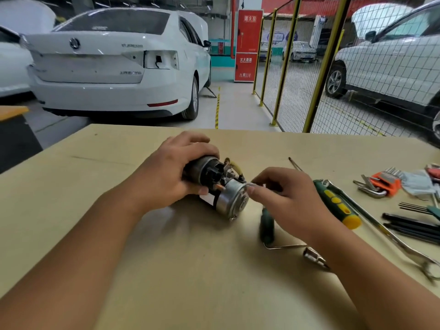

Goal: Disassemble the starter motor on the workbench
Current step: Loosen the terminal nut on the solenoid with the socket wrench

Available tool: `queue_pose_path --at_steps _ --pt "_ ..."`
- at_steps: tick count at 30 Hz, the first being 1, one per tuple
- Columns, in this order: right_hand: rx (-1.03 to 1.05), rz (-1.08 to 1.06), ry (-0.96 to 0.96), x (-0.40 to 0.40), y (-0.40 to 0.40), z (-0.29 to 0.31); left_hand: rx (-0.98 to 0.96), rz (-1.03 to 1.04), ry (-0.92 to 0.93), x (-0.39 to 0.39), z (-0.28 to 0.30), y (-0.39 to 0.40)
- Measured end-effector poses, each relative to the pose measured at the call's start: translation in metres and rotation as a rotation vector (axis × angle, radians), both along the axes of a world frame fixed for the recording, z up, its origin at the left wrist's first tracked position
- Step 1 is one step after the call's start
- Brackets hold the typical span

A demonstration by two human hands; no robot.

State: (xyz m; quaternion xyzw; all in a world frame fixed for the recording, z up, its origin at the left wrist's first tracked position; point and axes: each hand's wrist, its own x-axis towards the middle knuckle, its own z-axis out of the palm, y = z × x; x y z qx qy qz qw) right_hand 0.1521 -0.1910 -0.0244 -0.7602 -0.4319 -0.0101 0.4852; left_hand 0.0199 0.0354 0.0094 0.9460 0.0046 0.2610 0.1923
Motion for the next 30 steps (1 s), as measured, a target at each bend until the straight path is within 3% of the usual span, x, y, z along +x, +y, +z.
queue_pose_path --at_steps 8,14,23,30 --pt "-0.128 0.017 -0.016 0.004 -0.005 0.004 -0.149 -0.001 -0.052 -0.002 -0.006 -0.008" --pt "-0.191 -0.006 -0.063 0.006 -0.004 0.005 0.09 0.198 -0.202 -0.002 -0.018 -0.031" --pt "-0.184 -0.035 0.021 0.017 -0.003 -0.008 0.057 0.175 -0.324 0.009 -0.022 -0.045" --pt "-0.231 0.052 -0.052 0.007 -0.006 0.0 0.146 0.221 -0.379 0.007 -0.025 -0.044"
